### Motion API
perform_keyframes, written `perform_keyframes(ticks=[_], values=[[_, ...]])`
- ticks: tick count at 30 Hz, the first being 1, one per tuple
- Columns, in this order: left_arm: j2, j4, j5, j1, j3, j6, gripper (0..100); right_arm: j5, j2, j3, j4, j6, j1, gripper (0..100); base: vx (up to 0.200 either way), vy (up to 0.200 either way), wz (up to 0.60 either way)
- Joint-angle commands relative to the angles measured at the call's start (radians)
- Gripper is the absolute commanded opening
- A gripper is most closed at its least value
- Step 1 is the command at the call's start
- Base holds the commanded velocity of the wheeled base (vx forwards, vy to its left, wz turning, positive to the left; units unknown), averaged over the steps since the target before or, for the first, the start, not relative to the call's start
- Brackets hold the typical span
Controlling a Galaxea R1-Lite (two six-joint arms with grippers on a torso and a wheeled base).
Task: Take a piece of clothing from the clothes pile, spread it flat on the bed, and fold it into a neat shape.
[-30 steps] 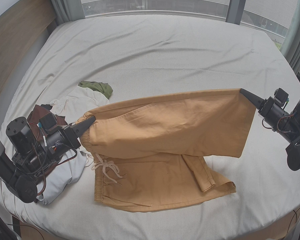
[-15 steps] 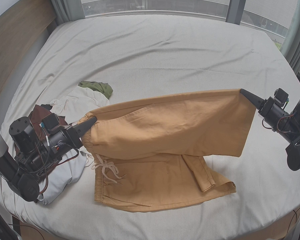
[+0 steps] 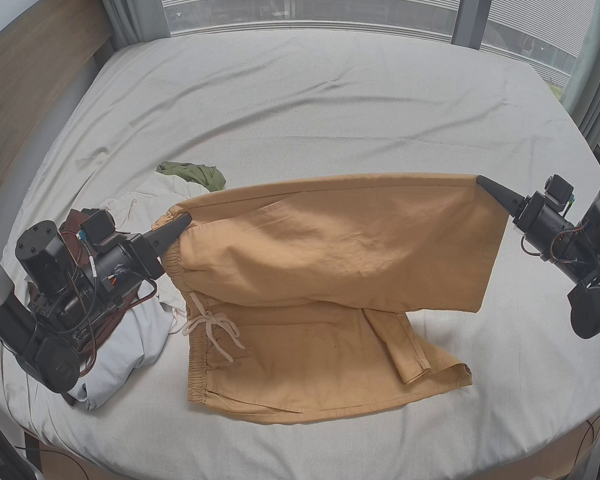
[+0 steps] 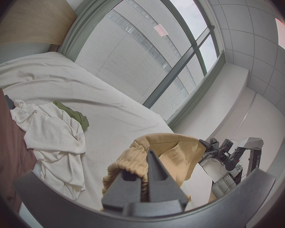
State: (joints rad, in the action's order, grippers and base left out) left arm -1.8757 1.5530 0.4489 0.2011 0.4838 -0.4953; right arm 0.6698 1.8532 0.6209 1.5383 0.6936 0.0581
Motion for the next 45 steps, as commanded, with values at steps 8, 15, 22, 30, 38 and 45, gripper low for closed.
perform_keyframes(ticks=[8,15,22,30,38,45], values=[[-0.158,0.002,-0.099,0.000,0.121,0.006,0,0.001,0.170,0.122,0.002,0.001,-0.003,0,0.000,0.000,0.00],[-0.210,0.001,-0.134,0.000,0.188,0.008,0,-0.003,0.215,0.191,0.000,0.044,0.002,0,0.000,0.000,0.00],[-0.253,0.001,-0.139,0.000,0.237,0.008,0,-0.001,0.290,0.283,0.000,0.060,-0.003,0,0.000,0.000,0.00],[-0.301,0.001,-0.170,0.000,0.329,0.001,0,-0.004,0.360,0.361,-0.001,0.063,-0.001,0,0.000,0.000,0.00],[-0.359,0.002,-0.188,0.000,0.395,-0.003,0,-0.004,0.385,0.418,-0.003,0.063,-0.009,0,0.000,0.000,0.00],[-0.391,0.001,-0.223,0.000,0.450,-0.014,0,-0.004,0.394,0.459,-0.027,0.063,-0.006,0,0.000,0.000,0.00]])
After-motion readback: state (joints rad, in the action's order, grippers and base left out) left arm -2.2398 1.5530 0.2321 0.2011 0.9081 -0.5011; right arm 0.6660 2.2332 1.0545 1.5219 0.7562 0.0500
